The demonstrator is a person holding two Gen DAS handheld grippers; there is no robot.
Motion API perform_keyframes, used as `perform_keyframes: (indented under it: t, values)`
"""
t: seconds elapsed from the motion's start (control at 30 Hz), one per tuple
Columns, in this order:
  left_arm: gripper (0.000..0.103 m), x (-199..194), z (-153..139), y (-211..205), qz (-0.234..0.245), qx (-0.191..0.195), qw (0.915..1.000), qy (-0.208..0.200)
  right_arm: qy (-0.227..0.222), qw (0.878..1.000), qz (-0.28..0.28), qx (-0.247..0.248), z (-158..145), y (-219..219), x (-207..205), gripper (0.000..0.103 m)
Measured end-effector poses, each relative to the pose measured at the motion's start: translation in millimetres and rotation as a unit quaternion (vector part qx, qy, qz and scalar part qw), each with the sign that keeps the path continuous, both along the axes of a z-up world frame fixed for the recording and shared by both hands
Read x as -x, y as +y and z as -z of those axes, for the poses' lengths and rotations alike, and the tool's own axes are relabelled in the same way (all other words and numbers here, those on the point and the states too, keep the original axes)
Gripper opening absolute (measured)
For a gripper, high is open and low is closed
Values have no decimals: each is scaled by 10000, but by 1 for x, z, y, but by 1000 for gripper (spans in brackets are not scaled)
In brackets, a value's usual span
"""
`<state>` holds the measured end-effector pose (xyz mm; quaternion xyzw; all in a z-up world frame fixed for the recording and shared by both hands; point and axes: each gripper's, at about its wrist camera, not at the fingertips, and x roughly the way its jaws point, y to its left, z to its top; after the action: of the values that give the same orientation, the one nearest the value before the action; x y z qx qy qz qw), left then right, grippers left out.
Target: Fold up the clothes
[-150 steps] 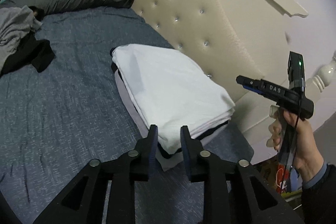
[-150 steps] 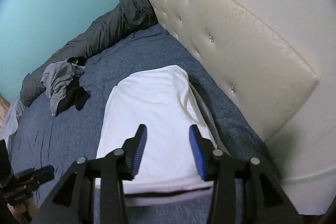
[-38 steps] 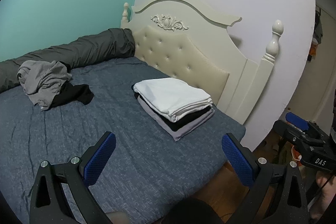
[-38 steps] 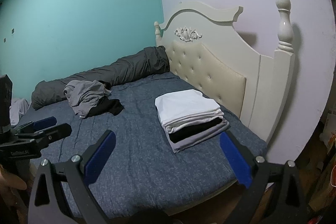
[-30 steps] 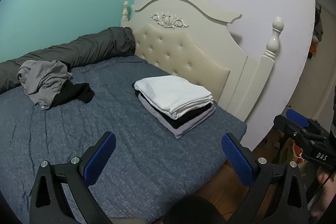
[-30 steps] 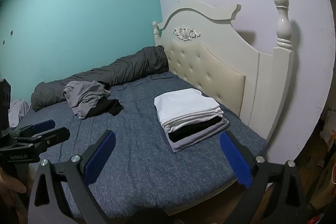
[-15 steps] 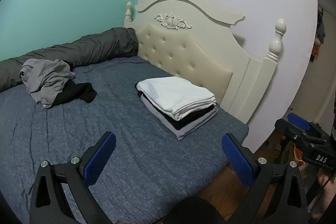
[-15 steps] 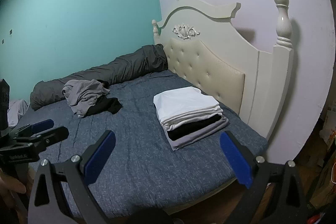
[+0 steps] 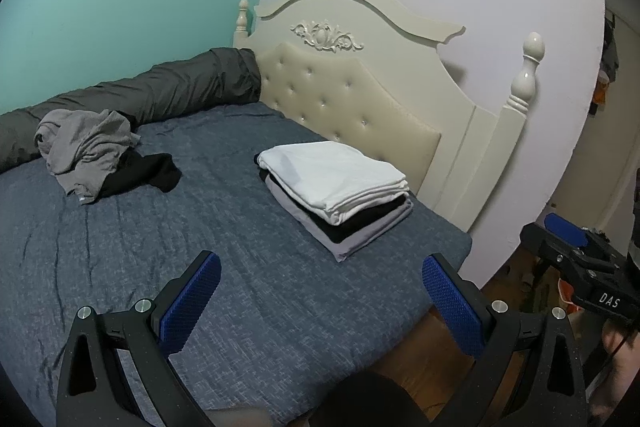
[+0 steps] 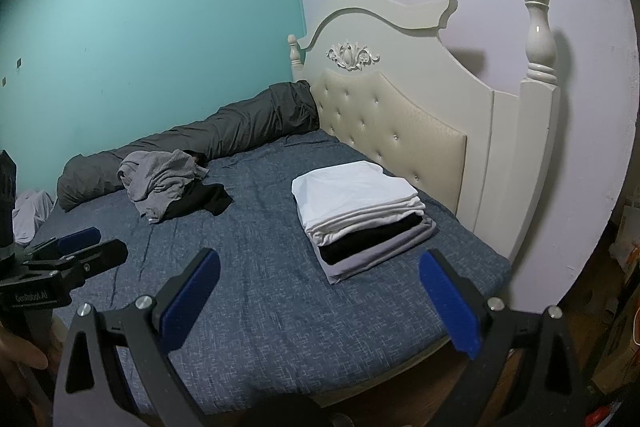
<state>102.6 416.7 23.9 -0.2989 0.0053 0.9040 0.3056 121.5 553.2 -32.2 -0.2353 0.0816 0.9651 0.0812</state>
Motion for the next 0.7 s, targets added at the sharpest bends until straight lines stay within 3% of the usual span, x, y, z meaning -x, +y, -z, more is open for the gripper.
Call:
perform_keyframes:
  t: [0.7]
  values:
    - [103,-1,0,1,48,-47,10000,49,-84,9999,30,59,8,2,2,100]
